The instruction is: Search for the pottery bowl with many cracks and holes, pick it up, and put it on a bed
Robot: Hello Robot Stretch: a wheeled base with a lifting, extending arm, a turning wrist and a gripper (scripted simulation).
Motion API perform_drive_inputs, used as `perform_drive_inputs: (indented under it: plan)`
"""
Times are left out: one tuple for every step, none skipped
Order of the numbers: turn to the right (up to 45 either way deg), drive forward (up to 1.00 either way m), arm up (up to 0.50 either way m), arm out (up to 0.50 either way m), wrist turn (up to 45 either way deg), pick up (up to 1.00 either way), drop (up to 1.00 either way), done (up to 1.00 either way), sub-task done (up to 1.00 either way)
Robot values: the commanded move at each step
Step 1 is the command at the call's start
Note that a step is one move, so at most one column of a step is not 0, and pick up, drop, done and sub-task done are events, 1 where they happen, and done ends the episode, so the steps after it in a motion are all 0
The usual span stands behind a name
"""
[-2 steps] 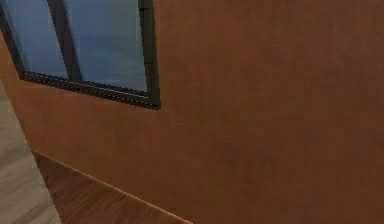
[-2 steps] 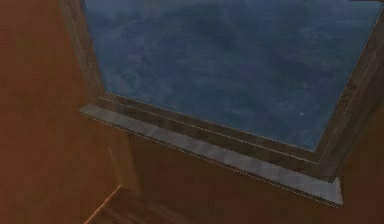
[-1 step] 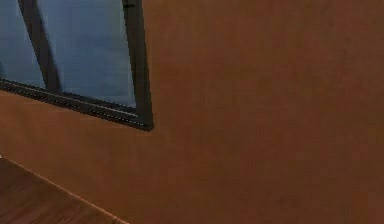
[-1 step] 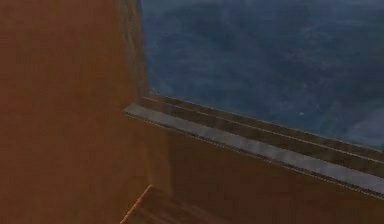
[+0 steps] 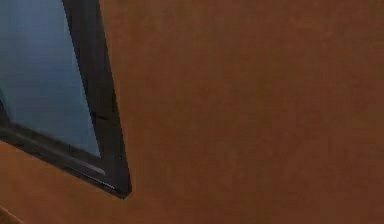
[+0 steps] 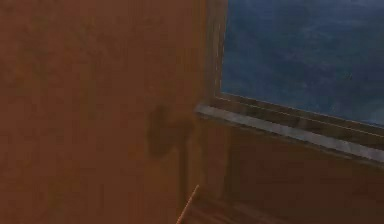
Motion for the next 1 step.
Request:
perform_drive_inputs:
  plan:
    - [-45.0,0.00,0.00,0.00,0.0,0.00,0.00,0.00,0.00]
